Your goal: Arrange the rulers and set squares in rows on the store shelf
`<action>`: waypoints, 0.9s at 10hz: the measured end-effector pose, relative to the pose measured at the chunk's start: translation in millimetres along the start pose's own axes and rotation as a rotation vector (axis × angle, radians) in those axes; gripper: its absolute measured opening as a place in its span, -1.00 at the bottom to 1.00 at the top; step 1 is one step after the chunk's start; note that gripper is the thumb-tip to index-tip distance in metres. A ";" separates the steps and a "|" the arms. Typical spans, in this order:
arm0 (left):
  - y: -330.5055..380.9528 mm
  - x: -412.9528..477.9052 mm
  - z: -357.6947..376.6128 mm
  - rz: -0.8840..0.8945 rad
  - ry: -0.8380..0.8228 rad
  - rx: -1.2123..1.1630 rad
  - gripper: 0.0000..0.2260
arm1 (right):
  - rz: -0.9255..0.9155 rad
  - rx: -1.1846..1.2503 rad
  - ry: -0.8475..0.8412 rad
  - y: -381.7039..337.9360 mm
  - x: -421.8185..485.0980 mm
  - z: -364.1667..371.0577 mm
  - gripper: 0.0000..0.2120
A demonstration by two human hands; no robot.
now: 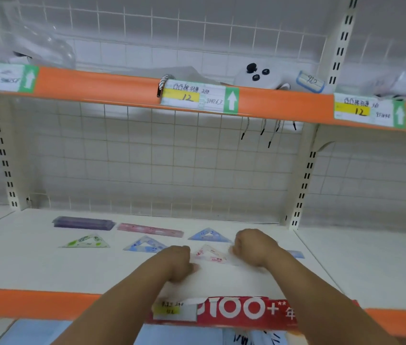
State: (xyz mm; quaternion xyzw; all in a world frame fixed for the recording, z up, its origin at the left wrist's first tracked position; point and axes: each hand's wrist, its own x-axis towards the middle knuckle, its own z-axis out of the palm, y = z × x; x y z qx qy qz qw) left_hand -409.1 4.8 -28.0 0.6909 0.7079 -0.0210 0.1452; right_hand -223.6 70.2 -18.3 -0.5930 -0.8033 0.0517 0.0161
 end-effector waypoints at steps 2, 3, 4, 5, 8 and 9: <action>-28.8 -8.6 -21.7 0.037 0.100 0.170 -0.62 | 0.030 -0.069 0.047 -46.7 -17.5 -5.8 -0.68; -35.1 -14.6 -30.5 0.073 0.174 0.214 -0.67 | 0.028 -0.100 0.054 -63.8 -24.7 -8.1 -0.71; -40.5 -20.9 -36.4 0.103 0.227 0.225 -0.70 | 0.022 -0.157 0.065 -80.1 -31.5 -9.3 -0.73; -49.1 -23.0 -35.1 0.101 0.239 0.228 -0.69 | 0.049 -0.206 0.047 -89.8 -35.1 -9.5 -0.71; -70.2 -24.2 -37.8 0.103 0.231 0.227 -0.71 | 0.051 -0.233 0.019 -106.6 -40.3 -9.0 -0.69; -73.7 -23.4 -36.2 0.096 0.232 0.204 -0.71 | 0.037 -0.218 0.001 -110.7 -38.7 -10.4 -0.70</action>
